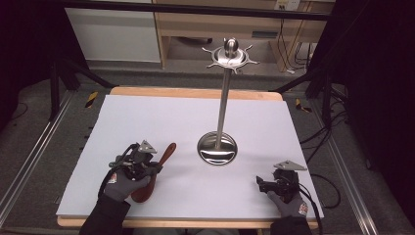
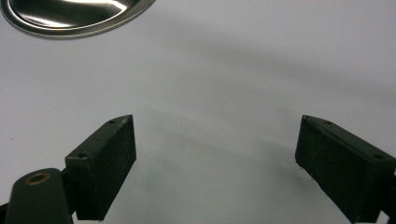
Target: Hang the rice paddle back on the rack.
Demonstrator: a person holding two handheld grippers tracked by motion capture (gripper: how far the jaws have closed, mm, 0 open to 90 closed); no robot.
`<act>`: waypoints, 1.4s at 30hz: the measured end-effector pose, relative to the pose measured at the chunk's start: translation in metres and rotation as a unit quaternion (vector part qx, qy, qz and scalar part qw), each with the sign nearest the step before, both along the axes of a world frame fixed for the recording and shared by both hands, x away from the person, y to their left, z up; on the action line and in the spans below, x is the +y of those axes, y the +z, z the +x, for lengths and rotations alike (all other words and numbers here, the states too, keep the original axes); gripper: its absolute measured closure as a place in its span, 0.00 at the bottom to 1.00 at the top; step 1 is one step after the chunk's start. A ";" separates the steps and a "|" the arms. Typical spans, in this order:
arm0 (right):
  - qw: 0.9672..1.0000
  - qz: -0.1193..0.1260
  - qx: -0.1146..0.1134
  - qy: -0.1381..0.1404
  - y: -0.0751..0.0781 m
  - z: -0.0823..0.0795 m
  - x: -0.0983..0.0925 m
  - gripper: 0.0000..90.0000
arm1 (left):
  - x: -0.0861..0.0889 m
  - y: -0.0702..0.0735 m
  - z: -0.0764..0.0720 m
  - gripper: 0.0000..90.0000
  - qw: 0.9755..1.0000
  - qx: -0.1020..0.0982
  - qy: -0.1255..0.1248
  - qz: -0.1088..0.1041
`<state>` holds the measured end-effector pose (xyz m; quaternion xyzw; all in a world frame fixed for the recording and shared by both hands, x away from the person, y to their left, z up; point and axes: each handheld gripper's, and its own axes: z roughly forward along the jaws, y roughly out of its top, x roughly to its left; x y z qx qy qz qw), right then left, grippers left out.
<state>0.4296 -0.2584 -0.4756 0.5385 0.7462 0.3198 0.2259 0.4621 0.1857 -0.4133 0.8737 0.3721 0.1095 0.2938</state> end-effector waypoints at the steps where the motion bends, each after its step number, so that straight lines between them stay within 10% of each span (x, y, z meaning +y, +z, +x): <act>1: 1.000 0.000 0.000 0.000 0.000 0.000 0.000 0.14 | 0.001 0.003 -0.003 0.86 1.000 -0.005 0.002 0.001; 24: 1.000 -0.001 -0.004 0.001 0.002 -0.002 -0.001 0.14 | 0.019 0.027 -0.022 0.86 0.996 -0.071 0.026 -0.047; 42: 1.000 0.000 -0.004 0.002 0.003 -0.002 -0.001 0.14 | 0.035 0.046 -0.035 0.86 0.980 -0.149 0.054 -0.120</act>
